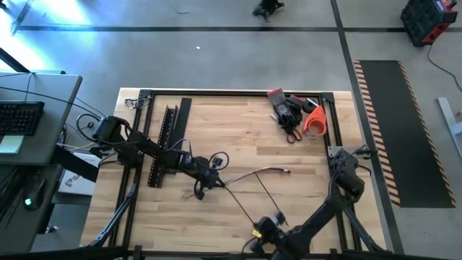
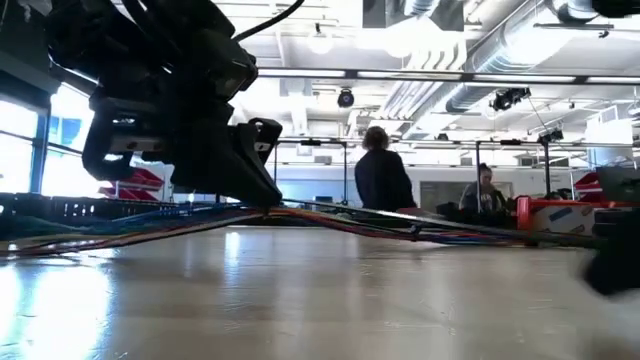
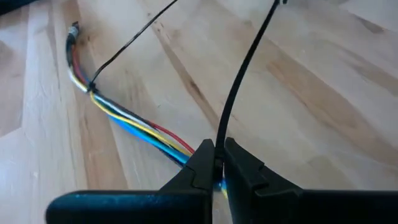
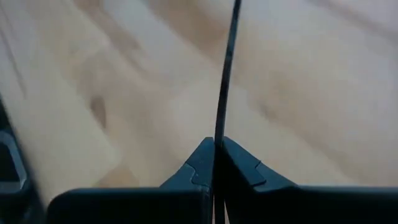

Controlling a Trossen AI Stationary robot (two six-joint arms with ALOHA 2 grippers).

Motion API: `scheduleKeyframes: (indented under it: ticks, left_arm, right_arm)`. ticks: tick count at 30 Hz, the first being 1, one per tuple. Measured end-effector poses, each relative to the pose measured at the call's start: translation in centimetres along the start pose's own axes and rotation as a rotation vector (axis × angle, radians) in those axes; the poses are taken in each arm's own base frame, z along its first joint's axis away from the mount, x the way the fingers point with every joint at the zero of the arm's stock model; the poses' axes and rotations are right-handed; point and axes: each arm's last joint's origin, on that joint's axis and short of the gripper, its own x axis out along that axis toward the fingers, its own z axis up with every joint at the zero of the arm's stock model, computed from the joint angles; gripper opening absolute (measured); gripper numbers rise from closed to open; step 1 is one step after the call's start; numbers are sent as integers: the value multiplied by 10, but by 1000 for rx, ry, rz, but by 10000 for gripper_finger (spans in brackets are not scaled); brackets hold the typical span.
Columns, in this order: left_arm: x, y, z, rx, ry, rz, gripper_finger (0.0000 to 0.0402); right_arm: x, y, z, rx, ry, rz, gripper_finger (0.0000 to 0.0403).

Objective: Ziptie cables
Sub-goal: Wrap the cables together using the black zip tie

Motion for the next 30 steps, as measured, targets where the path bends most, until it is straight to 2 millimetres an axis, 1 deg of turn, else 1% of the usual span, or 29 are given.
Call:
scheduleKeyframes:
  ticks: [7,10,14,17,19,21,22,24,25,28,30]
  left_arm:
    - [0,-2,-1,-2,10,-35,0]
    - [0,-1,-7,-11,54,-21,0]
    - [-1,-2,-6,-8,55,-29,0]
    - [0,-2,-6,-10,57,-31,0]
    - [-1,-2,-5,-9,49,-31,0]
    - [0,-2,-6,-17,52,-34,0]
    - [0,-2,-5,-17,47,-33,0]
    - [0,-2,-4,-15,39,-36,0]
    - [0,-3,-4,-16,41,-39,0]
    - [0,-4,-4,-21,40,-40,0]
    - [0,-5,-4,-20,43,-45,0]
  right_arm:
    - [-22,-1,-27,113,79,35,1]
    - [-31,-2,-35,118,129,40,2]
    - [-35,-3,-28,133,245,4,1]
    - [-43,-6,-19,72,284,-11,1]
    - [-48,-7,-9,13,248,-2,2]
    - [-50,-4,11,-26,186,40,13]
    - [-48,-1,23,-51,126,62,22]
    - [-35,7,42,-115,24,100,47]
    - [-27,10,49,-160,-17,107,63]
    - [4,17,71,-279,-64,134,110]
    - [28,19,85,-339,-114,126,139]
